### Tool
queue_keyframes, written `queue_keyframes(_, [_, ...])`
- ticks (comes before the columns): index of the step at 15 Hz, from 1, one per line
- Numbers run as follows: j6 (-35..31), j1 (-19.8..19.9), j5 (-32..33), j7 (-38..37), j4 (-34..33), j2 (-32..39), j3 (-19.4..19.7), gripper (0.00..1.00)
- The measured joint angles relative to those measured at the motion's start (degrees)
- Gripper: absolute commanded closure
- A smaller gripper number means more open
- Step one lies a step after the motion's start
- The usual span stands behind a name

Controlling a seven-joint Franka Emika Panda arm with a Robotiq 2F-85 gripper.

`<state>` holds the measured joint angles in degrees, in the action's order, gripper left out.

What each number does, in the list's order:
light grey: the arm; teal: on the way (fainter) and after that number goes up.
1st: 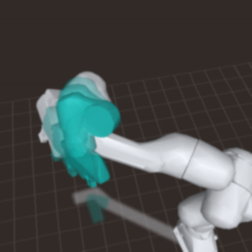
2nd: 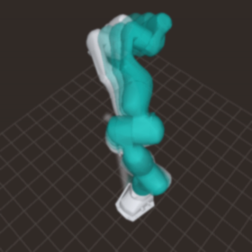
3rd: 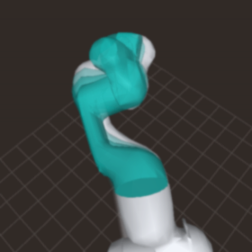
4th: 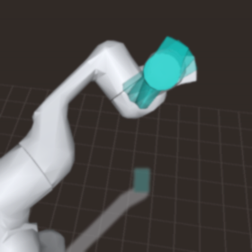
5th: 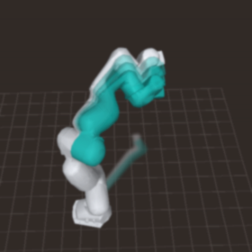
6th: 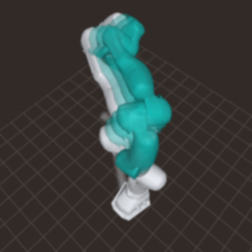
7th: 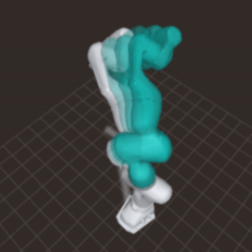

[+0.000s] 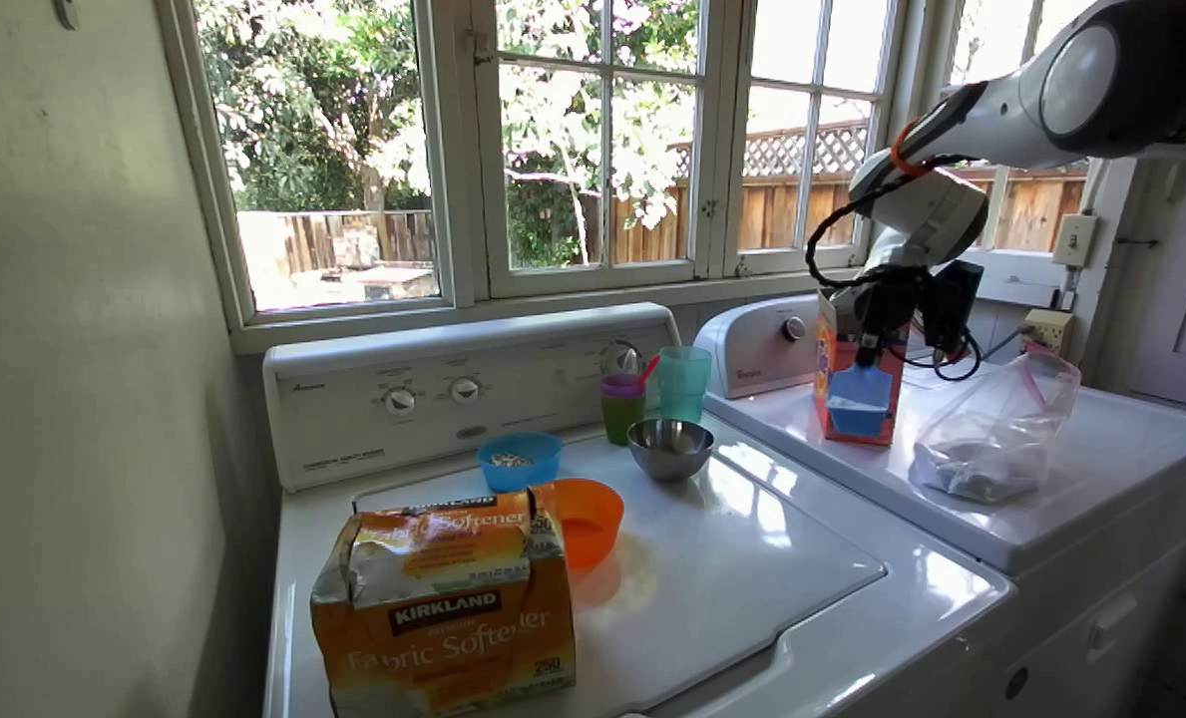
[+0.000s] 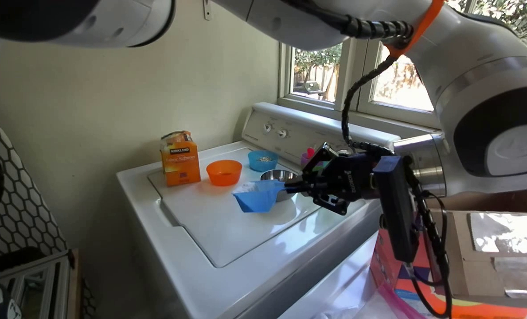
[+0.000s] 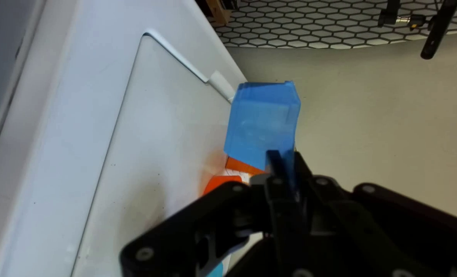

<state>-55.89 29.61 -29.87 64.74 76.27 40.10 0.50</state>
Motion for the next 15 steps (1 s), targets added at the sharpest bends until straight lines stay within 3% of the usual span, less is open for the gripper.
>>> queue_keyframes(10, [0.3, -3.1, 3.4, 2.5, 0.3, -3.6, 0.1, 0.98])
queue_keyframes(15, [3.7, -3.2, 4.4, 5.4, 0.2, -4.1, 0.1, 0.98])
